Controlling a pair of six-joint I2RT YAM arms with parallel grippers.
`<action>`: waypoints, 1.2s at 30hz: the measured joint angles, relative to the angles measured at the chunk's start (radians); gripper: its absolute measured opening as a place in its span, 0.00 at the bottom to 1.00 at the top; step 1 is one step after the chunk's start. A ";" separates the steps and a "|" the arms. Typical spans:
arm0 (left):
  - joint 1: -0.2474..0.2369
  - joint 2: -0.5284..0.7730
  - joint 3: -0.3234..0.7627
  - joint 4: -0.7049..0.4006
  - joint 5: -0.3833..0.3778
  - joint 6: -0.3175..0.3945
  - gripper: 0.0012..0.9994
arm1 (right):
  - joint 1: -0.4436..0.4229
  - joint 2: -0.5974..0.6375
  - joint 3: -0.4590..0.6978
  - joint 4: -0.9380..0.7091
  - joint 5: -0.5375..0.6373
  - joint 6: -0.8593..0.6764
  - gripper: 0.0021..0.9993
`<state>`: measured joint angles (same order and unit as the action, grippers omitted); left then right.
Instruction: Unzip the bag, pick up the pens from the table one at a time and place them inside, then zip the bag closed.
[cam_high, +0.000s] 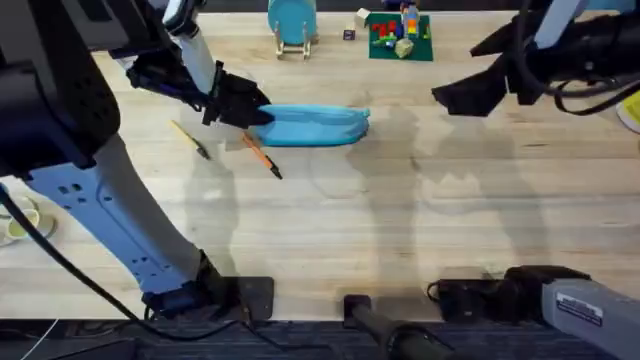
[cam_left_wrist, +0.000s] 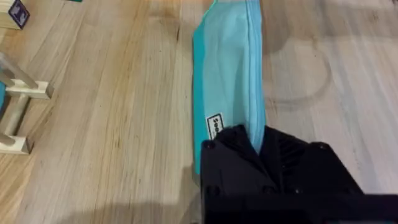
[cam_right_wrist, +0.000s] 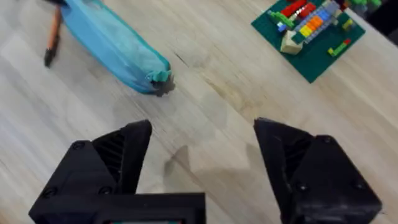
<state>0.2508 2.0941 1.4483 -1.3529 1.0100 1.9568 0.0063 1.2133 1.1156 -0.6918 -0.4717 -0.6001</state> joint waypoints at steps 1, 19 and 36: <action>0.000 0.000 0.000 0.000 0.000 0.000 0.04 | 0.001 0.003 0.000 -0.003 -0.001 -0.025 1.00; 0.000 0.000 0.000 0.000 0.000 0.000 0.04 | 0.020 0.210 0.001 -0.013 -0.077 -0.234 1.00; 0.000 0.000 0.000 0.000 0.000 0.000 0.04 | 0.020 0.338 0.002 0.054 -0.203 -0.418 1.00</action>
<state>0.2508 2.0942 1.4483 -1.3529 1.0100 1.9568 0.0261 1.5516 1.1172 -0.6379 -0.6743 -1.0181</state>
